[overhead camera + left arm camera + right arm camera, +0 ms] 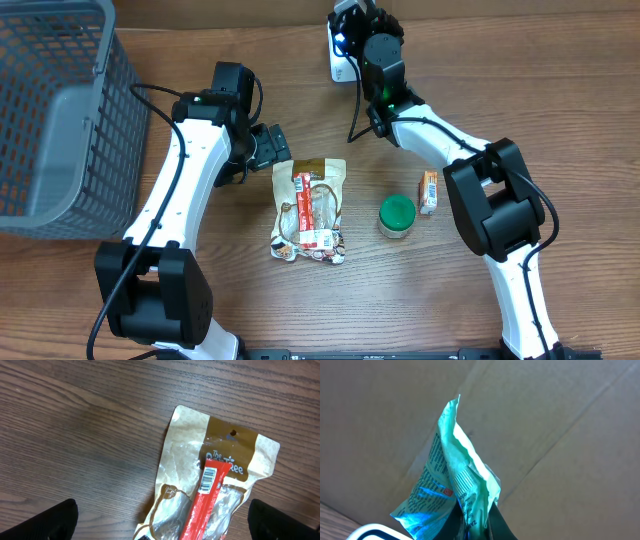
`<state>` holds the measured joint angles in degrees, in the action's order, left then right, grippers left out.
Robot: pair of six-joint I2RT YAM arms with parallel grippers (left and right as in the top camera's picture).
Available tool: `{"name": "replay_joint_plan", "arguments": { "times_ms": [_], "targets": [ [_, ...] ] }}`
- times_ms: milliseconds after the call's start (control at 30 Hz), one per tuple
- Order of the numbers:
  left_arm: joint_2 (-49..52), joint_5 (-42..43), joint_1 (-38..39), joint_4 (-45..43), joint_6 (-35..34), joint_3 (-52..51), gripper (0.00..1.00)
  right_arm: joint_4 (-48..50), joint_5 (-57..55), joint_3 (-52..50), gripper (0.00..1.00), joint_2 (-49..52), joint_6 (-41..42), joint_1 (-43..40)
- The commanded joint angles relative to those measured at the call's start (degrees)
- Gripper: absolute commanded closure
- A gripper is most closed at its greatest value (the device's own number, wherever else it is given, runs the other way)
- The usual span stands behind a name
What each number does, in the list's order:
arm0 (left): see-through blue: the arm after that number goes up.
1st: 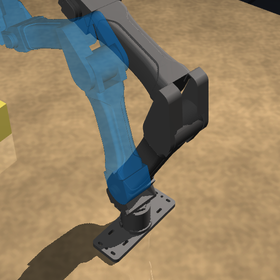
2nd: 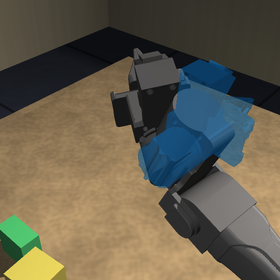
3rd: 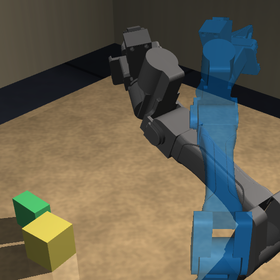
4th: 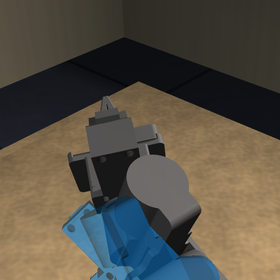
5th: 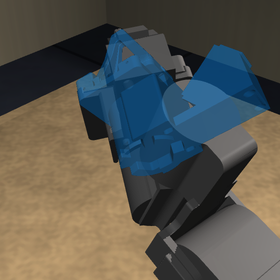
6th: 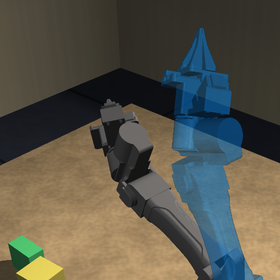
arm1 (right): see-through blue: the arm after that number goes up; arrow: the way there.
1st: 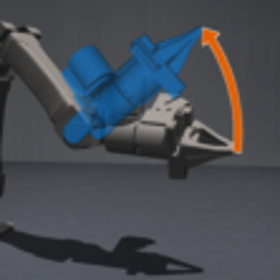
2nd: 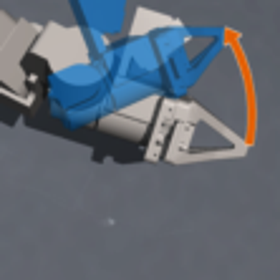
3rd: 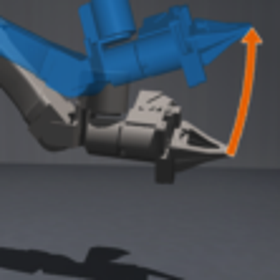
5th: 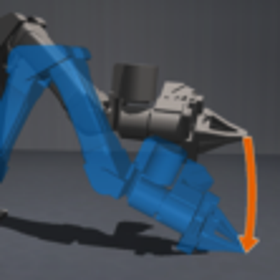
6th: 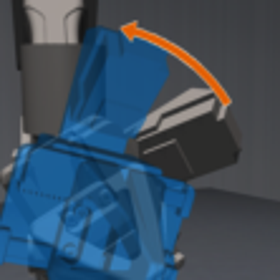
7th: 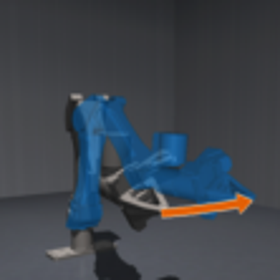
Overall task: Scan the item barcode
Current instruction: 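Hold the wipes pack up in front of the white barcode scanner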
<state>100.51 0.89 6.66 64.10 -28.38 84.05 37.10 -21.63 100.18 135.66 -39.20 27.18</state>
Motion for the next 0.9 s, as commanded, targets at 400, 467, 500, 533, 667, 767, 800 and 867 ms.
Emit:
{"name": "replay_joint_plan", "arguments": {
  "times_ms": [400,467,500,533,667,767,800,867],
  "targets": [
    [-1.29,0.2,0.11,-0.04,-0.33,1.22,0.0,7.63,3.87,1.42,0.96,5.92,-13.92,0.07],
    [-1.29,0.2,0.11,-0.04,-0.33,1.22,0.0,8.74,3.74,1.42,0.96,5.92,-12.39,0.07],
    [-1.29,0.2,0.11,-0.04,-0.33,1.22,0.0,8.79,3.74,1.42,0.96,5.92,-12.0,0.07],
    [-1.29,0.2,0.11,-0.04,-0.33,1.22,0.0,8.72,3.74,1.42,0.96,5.92,-11.8,0.13],
    [-1.29,0.2,0.11,-0.04,-0.33,1.22,0.0,7.39,3.72,1.42,0.96,5.92,-9.64,0.11],
    [-1.29,0.2,0.11,-0.04,-0.33,1.22,0.0,5.92,3.26,1.42,0.96,5.92,-5.22,0.11],
    [-1.29,0.2,0.11,-0.04,-0.33,1.22,0.0,5.49,2.56,1.42,0.96,5.92,-3.26,0.11],
    [-1.29,0.2,0.11,-0.04,-0.33,1.22,0.0,3.91,-0.13,1.42,0.96,5.92,1.29,0.04]
  ]
}}
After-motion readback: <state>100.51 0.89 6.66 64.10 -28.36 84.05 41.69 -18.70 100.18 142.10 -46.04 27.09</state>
